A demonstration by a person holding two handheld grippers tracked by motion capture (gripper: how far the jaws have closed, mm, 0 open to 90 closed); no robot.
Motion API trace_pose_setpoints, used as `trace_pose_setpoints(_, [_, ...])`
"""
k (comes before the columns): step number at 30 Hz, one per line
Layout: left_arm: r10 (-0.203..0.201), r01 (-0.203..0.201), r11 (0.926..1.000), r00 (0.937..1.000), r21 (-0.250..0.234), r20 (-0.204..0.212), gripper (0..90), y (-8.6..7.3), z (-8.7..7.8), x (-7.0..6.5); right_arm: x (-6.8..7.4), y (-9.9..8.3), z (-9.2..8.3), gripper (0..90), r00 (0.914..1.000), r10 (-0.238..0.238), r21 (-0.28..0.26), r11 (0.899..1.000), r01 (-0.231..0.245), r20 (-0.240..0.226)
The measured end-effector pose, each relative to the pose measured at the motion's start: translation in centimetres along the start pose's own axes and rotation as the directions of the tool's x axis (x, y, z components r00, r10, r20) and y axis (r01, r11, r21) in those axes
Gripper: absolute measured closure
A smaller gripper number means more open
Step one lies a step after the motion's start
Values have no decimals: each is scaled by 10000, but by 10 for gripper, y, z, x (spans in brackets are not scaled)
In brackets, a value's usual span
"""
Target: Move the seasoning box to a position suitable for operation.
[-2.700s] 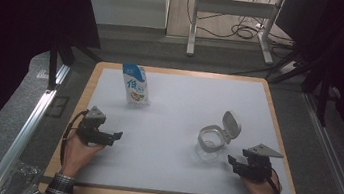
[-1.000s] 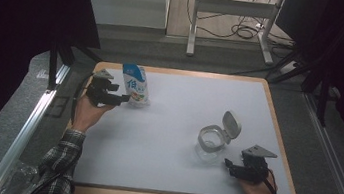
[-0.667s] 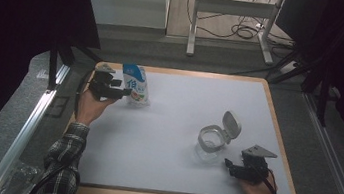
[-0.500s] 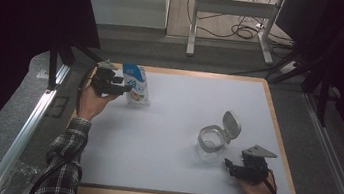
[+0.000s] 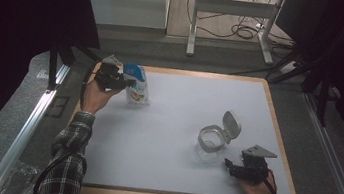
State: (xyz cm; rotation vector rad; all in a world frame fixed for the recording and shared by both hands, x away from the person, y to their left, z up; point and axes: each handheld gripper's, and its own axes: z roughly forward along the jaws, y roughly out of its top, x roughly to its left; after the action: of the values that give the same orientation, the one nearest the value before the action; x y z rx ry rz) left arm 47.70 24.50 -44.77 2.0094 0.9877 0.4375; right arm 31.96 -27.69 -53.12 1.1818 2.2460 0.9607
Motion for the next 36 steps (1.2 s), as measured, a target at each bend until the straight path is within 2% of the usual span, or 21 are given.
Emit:
trace_pose_setpoints(6, [26, -26, 10000, 10000, -66, -51, 748, -2, -1, 1, 0, 0, 0, 259, 10000, -4, 8, 10000, 4, -1])
trace_pose_setpoints(9, [141, -141, 9999, 9999, -1, 8, 850, -3, -3, 0, 0, 0, 0, 259, 10000, -4, -3, 10000, 4, 3])
trace_pose_setpoints(11, [151, -151, 9999, 9999, 11, 21, 871, -3, -4, -1, 0, 0, 0, 259, 10000, -3, -1, 10000, 3, 3])
trace_pose_setpoints(18, [24, -24, 10000, 10000, -48, 60, 894, -5, -5, -1, 0, 0, 0, 258, 10000, -6, 8, 10000, 6, -2])
trace_pose_setpoints(22, [-221, 222, 9997, 9997, -92, 71, 894, -5, -5, -2, 0, 0, 0, 258, 10000, -2, 0, 10000, 2, 1])
trace_pose_setpoints(28, [-335, 340, 9993, 9988, -161, 353, 898, -6, -8, -4, 0, 0, 0, 259, 10000, 3, -1, 10000, -3, -2])
trace_pose_setpoints(29, [-358, 370, 9990, 9981, -233, 499, 899, -7, -10, -5, 0, 0, 0, 258, 10000, -4, -1, 10000, 4, 1])
trace_pose_setpoints(36, [-288, 319, 9983, 9976, -491, 628, 900, -9, -11, -10, 0, 0, 0, 258, 10000, 3, -1, 10000, -3, -1])
